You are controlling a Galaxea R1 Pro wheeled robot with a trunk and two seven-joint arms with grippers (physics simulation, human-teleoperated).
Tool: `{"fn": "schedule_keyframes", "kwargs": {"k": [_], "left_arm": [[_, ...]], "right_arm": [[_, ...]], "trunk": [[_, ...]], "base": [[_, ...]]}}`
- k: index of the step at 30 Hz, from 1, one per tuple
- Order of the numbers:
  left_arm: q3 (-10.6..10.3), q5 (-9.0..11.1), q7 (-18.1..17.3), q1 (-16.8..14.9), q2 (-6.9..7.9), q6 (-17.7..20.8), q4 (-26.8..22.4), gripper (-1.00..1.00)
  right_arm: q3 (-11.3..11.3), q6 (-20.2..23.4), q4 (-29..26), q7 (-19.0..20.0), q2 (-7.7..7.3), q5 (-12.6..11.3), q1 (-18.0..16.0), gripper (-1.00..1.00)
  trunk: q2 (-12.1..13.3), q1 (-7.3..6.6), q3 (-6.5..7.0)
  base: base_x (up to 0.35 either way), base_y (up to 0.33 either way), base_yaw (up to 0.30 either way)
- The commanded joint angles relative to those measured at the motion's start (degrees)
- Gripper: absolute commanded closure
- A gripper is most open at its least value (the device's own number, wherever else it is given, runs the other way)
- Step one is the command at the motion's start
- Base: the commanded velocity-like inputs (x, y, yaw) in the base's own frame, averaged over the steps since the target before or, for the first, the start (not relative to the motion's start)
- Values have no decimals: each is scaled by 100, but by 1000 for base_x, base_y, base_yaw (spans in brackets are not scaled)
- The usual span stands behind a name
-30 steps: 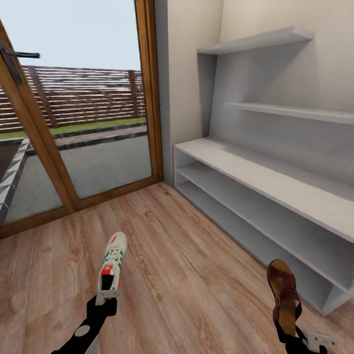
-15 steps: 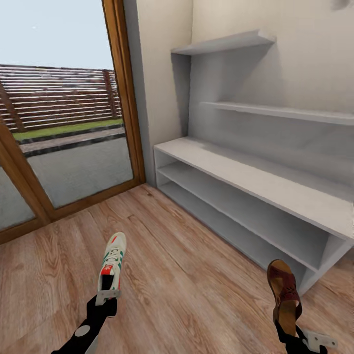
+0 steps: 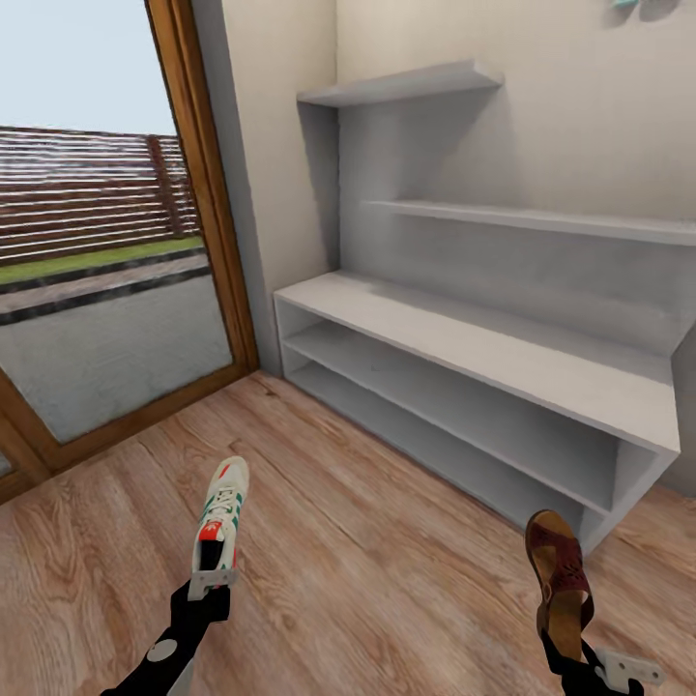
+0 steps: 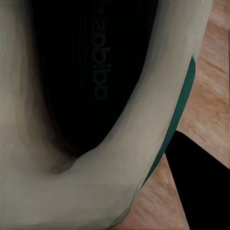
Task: Pick up the two gym shoes and the two sandals from the corridor floor and place them onto the hallstand (shoe rack) in the corridor, making sure they are on the rack and not on the floor. Arrange them so the two gym shoes are next to each other and the two sandals are next to each other.
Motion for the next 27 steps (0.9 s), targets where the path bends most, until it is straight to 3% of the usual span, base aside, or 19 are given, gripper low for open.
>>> {"fn": "schedule_keyframes", "kwargs": {"k": [1,11,27], "left_arm": [[-6,22,9,-1,1,-16,3,100],[-2,22,9,-1,1,-17,3,100],[-8,21,9,-1,1,-29,3,100]], "right_arm": [[-29,-8,-1,54,3,-8,-6,100],[-29,-8,2,54,2,-8,-6,100],[-29,-8,-5,54,-3,-8,-6,100]], "trunk": [[-2,-1,-4],[-2,-1,-4],[-2,-1,-4]], "base": [[20,196,-266],[3,219,-266],[0,8,-266]]}}
